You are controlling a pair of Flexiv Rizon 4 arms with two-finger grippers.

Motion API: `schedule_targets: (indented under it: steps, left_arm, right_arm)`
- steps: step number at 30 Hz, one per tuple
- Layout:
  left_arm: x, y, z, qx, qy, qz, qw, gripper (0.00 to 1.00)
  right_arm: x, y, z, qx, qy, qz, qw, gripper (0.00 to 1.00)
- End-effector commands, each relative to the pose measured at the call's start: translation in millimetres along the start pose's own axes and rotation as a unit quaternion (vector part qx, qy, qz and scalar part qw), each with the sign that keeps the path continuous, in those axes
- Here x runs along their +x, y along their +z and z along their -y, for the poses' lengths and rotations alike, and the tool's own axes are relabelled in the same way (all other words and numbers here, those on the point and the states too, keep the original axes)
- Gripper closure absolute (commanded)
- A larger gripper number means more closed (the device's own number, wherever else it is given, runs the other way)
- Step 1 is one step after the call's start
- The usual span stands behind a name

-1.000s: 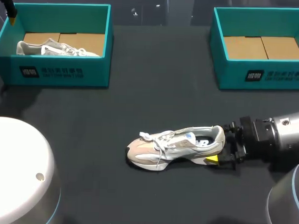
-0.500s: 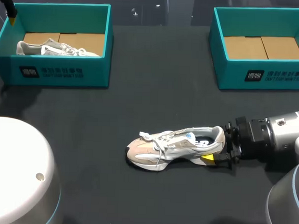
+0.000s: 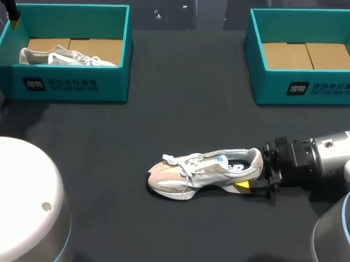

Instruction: Take the shoe out of the shoebox, open the shoe tongue, remove and reinsert the insole, then place the shoe into the shoebox

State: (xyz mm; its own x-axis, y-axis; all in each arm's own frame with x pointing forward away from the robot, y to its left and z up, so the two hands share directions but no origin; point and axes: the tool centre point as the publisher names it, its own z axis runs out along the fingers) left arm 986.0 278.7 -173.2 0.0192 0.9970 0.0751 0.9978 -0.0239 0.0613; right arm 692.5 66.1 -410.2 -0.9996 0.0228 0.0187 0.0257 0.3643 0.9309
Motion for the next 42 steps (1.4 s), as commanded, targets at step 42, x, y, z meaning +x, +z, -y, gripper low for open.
schedule_targets:
  steps: [42]
  left_arm:
    - [-140.2,-16.9,97.8,0.175,-0.42,-0.1,0.885,0.0]
  right_arm:
    - [2.1,6.0,-0.9,-0.001,-0.007,-0.004,1.0,1.0]
